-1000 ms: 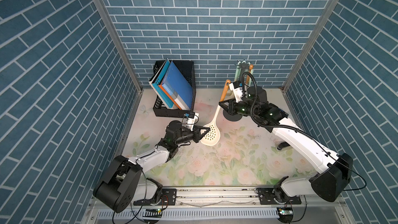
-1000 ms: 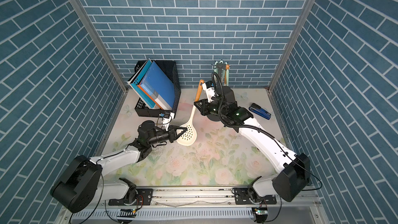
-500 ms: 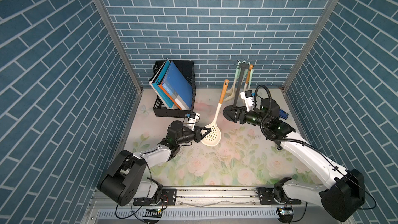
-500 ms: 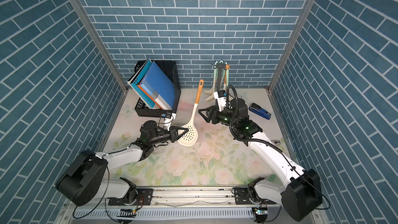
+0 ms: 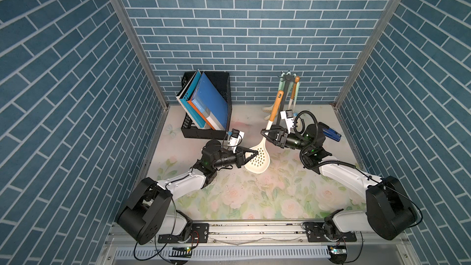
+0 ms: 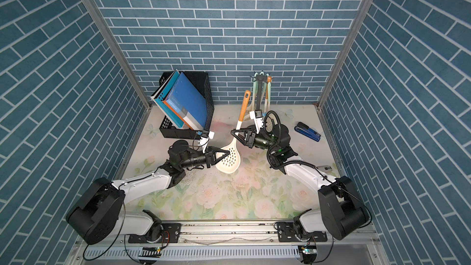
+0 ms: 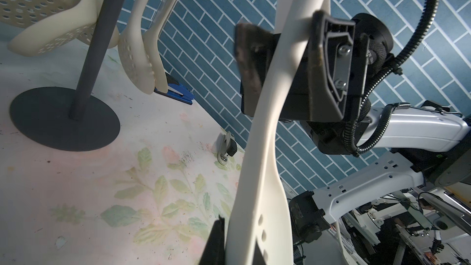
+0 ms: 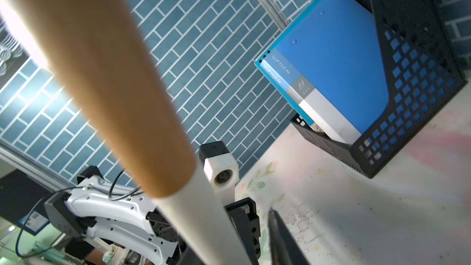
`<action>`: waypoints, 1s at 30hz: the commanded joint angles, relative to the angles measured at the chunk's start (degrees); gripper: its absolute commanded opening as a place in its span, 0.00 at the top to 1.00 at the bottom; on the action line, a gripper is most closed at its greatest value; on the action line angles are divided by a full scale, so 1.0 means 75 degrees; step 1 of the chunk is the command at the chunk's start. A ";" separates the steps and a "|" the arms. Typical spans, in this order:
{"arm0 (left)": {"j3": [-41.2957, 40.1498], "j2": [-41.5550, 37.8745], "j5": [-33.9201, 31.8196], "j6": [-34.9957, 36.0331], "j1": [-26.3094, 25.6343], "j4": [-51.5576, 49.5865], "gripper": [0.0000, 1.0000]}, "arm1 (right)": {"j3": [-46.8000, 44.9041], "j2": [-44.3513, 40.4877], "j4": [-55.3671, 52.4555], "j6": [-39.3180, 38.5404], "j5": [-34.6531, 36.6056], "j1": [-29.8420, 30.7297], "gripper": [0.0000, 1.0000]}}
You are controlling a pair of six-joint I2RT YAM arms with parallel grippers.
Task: Hang the skimmer on the kitchen utensil rack
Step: Pick up the skimmer from the center of the board.
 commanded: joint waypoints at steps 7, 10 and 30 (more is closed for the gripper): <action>0.0410 -0.0087 0.0284 0.0084 -0.0099 0.0269 1.00 | -0.0238 -0.0046 0.1571 0.0623 -0.0026 -0.0077 1.00; 0.0446 -0.0075 0.0263 0.0092 -0.0101 0.0201 0.69 | -0.0155 -0.0094 0.1468 0.0628 -0.0083 -0.0167 1.00; 0.0989 -0.1562 -0.2072 0.1752 -0.0030 -0.3021 0.00 | 0.0750 0.1018 0.3443 0.2831 -0.1901 -0.1699 1.00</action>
